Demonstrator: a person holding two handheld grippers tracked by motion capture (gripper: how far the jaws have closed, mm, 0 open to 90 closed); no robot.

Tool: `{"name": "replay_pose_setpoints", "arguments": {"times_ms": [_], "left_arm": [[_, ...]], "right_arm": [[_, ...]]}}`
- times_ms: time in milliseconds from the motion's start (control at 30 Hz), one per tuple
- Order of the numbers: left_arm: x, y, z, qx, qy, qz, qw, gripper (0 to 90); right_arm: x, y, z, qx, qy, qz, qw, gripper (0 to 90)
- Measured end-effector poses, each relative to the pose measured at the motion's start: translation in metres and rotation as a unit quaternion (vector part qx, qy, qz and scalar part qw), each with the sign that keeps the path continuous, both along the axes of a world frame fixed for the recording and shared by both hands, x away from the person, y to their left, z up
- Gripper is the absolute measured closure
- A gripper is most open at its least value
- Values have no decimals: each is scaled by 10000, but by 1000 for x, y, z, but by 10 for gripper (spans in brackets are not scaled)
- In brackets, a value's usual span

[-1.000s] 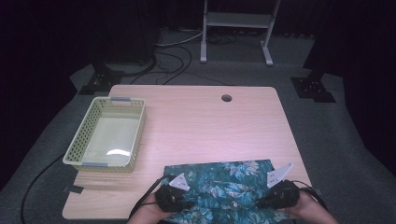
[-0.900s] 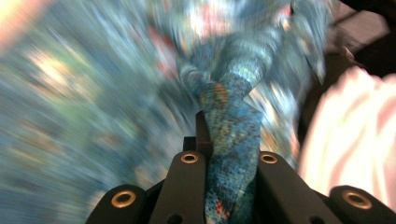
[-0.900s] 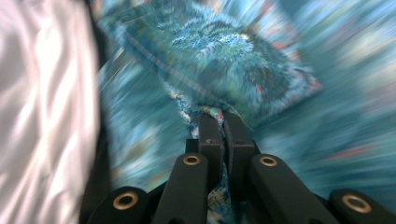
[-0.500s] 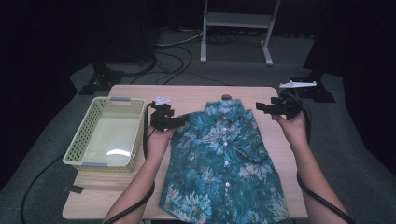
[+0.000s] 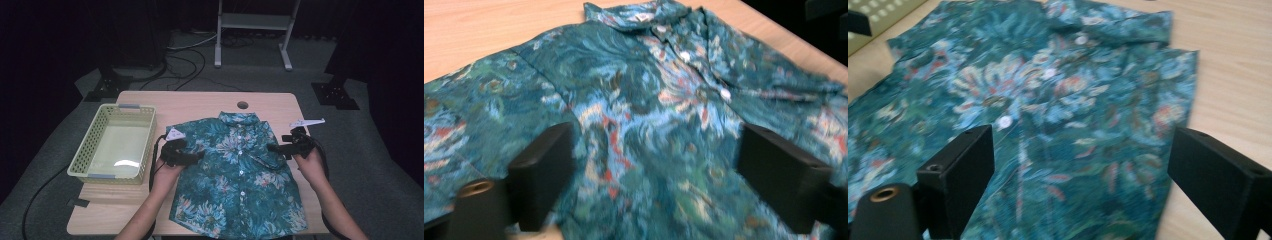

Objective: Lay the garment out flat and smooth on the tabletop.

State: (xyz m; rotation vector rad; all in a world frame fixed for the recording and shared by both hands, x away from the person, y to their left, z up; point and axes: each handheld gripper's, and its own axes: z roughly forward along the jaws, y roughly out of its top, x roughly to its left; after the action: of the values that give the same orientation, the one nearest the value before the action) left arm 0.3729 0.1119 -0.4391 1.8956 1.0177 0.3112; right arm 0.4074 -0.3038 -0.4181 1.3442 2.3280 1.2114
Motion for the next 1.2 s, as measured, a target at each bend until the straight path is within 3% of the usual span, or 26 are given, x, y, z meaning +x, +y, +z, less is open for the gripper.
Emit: {"name": "replay_pose_setpoints", "arguments": {"times_ms": [33, 167, 267, 367, 467, 567, 700, 800, 900, 967, 1033, 1100, 1200], "left_arm": [[-6, 0, -2, 82, -42, 31, 10000, 68], [-28, 6, -12, 278, -94, 211, 9993, 0], [-39, 14, -17, 187, -64, 163, 9997, 0], [-47, 23, -20, -26, -66, 138, 9999, 0], [-54, 33, -21, -164, -67, 152, 9997, 0], [-61, 40, -22, -231, -56, 173, 9996, 0], [-72, 47, -25, -170, -155, 213, 9995, 0], [-80, 53, -27, -128, -211, 175, 9995, 0], [-86, 59, -29, -150, -211, 148, 9996, 0], [-90, 62, -31, -196, -215, 123, 9995, 0], [-94, 64, -33, -223, -248, 122, 9994, 0], [-98, 66, -35, -219, -323, 85, 9992, 0], [-102, 67, -38, -173, -462, 14, 9988, 0]], "right_arm": [[-3, 2, -1, -8, 4, 28, 10000, 40], [-14, 8, -4, -81, 112, 216, 9997, 46], [-19, 9, -5, -228, 125, 181, 9995, 30], [-19, 8, -9, -114, 344, 230, 9991, 30], [-19, 8, -12, -237, 372, 234, 9988, 30], [-18, 9, -14, -240, 548, 295, 9978, 30], [-18, 13, -16, -68, 742, 431, 9963, 30], [-16, 16, -15, 275, 892, 253, 9953, 30], [-16, 17, -13, 499, 825, 401, 9945, 29], [-16, 21, -12, 207, 770, 677, 9945, 29], [-18, 28, -11, -320, 588, 795, 9946, 41], [-16, 32, -10, -383, 617, 874, 9935, 158], [-10, 38, -8, -474, 512, 885, 9936, 262]]}}
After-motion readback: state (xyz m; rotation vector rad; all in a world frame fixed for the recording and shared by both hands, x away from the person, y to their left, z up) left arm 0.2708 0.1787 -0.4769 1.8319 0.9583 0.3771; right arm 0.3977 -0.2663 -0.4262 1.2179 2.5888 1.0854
